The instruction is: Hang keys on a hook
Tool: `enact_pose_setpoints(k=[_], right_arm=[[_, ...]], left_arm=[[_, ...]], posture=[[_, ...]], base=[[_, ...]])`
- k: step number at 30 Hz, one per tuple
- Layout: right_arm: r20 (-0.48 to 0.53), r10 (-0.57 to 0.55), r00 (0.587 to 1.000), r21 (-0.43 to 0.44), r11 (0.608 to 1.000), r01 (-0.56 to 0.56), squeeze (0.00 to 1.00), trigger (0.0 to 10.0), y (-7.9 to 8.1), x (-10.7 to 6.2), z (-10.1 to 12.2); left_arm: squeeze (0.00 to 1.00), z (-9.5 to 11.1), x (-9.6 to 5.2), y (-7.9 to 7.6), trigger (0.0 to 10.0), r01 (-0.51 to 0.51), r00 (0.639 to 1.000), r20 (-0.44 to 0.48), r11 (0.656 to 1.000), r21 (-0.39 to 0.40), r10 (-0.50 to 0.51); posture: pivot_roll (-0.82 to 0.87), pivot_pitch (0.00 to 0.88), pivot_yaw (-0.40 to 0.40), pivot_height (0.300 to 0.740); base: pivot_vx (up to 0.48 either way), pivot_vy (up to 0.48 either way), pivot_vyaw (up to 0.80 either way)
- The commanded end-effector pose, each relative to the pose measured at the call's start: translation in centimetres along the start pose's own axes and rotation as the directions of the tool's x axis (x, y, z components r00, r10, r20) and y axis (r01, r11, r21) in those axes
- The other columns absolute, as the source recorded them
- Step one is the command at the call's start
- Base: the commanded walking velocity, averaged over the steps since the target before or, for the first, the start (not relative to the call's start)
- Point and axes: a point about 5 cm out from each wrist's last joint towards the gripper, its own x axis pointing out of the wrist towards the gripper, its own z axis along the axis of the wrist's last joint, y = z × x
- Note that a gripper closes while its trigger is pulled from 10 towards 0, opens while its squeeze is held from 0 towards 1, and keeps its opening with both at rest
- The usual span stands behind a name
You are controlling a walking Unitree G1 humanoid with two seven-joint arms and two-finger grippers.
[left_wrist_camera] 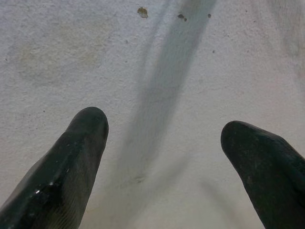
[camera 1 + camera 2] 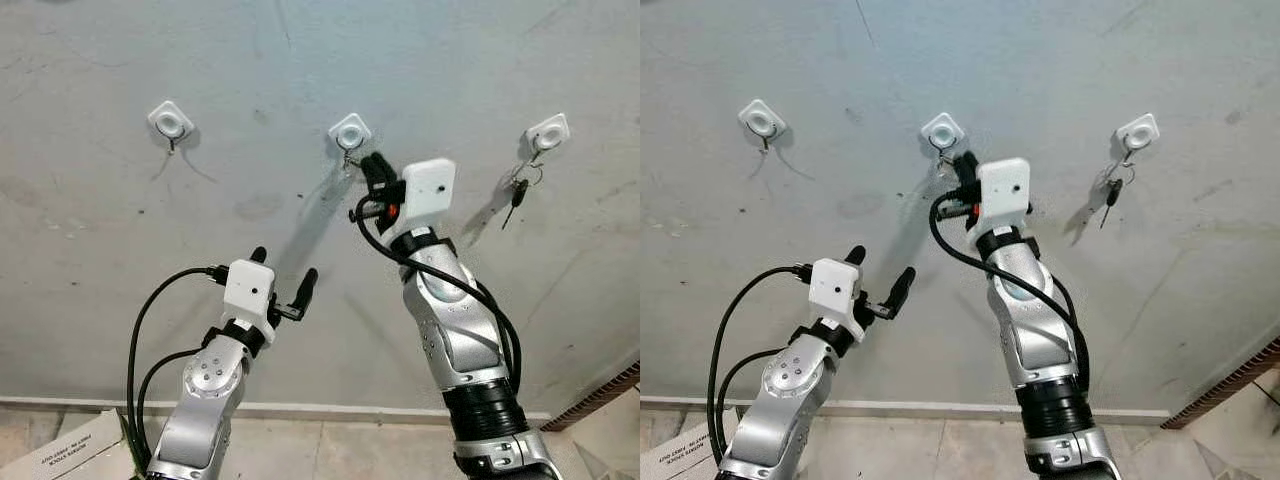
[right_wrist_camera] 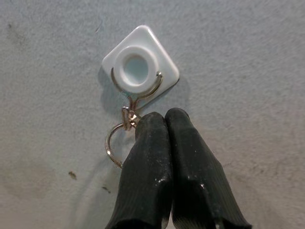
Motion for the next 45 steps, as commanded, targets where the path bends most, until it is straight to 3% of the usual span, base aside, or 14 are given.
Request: enact_pose_setpoints(k=[1,14,20,22,32,33,45], right_arm=[[-0.008,0.019,1.0,0.002,1.0,-0.019,0.0,10.0,0.4,-0.1,-0.1],[-0.028,0.039,0.999,0.003,0.999,-0.039,0.0,10.0,1.4,-0.1,-0.7],[-0.034,0.075,0.997,-0.049,0.996,-0.077,0.0,10.0,2.0,-0.4,-1.1],[-0.022,0.099,0.995,-0.105,0.989,-0.101,0.0,10.0,2.3,-0.6,-1.2],[-0.028,0.119,0.993,-0.094,0.988,-0.121,0.0,10.0,2.7,-0.9,-1.8],[-0.024,0.118,0.993,-0.087,0.989,-0.119,1.0,10.0,2.8,-0.9,-1.8],[-0.01,0.112,0.994,-0.091,0.99,-0.112,1.0,10.0,2.6,-0.9,-1.6]], left_arm=[[0.0,-0.1,0.1,0.2,10.0,0.003,1.0,-0.008,1.0,0.007,-0.002],[0.0,0.0,0.1,0.2,10.0,0.001,1.0,-0.008,1.0,0.014,-0.001],[0.0,-0.1,0.0,0.2,10.0,-0.003,1.0,-0.01,1.0,0.016,0.003],[0.0,-0.2,0.0,0.2,10.0,-0.006,1.0,-0.012,1.0,0.017,0.006],[0.0,-0.2,-0.1,0.1,10.0,-0.009,1.0,-0.014,1.0,0.019,0.009],[0.0,-0.2,-0.1,0.1,10.0,-0.009,1.0,-0.014,1.0,0.019,0.009],[0.0,-0.3,-0.1,0.1,10.0,-0.01,1.0,-0.015,1.0,0.016,0.01]], posture=[[0.09,0.0,-0.001,0.74],[0.1,0.0,0.001,0.74],[0.1,0.0,-0.003,0.74],[0.1,0.0,-0.004,0.74],[0.1,0.0,-0.004,0.74],[0.1,0.0,-0.003,0.74],[0.09,0.0,-0.003,0.74]], base=[[0.0,0.0,0.0],[0.0,0.0,0.0],[0.0,0.0,0.0],[0.0,0.0,0.0],[0.0,0.0,0.0],[0.0,0.0,0.0],[0.0,0.0,0.0]])
